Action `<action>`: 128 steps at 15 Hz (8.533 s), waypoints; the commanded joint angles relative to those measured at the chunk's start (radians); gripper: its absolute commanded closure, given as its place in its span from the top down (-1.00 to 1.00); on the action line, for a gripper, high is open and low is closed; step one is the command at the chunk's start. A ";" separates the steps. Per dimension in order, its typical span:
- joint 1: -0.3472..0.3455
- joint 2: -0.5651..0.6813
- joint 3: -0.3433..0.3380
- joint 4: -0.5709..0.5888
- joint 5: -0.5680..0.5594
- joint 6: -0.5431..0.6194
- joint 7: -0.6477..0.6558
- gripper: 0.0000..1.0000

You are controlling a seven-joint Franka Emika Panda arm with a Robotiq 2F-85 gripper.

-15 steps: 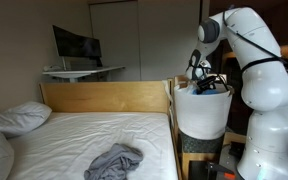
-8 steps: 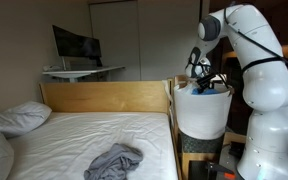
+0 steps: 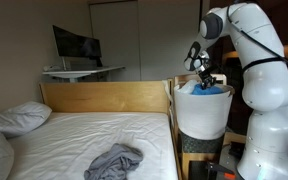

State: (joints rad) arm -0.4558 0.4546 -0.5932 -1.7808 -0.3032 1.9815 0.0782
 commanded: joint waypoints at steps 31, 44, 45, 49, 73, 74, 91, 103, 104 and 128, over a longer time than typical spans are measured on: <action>-0.099 -0.137 0.082 -0.204 0.126 0.223 0.028 1.00; 0.049 -0.203 0.015 -0.397 -0.056 0.408 0.198 -0.66; 0.053 -0.215 0.015 -0.399 -0.055 0.394 0.191 -0.76; 0.059 -0.293 0.031 -0.403 -0.033 0.290 0.151 -0.78; 0.076 -0.310 0.231 0.675 0.388 -0.789 0.059 -0.79; 0.082 -0.310 0.238 0.701 0.397 -0.795 0.091 -0.81; 0.160 -0.498 0.292 0.138 0.344 -0.748 0.078 -0.83; 0.417 -0.797 0.600 0.187 0.568 -0.619 0.201 -0.83; 0.432 -0.814 0.628 0.186 0.577 -0.572 0.217 -0.83; 0.309 -0.771 0.428 0.133 0.320 -0.243 0.066 1.00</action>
State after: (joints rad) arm -0.0894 -0.3370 -0.0975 -1.6576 0.0506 1.7867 0.2110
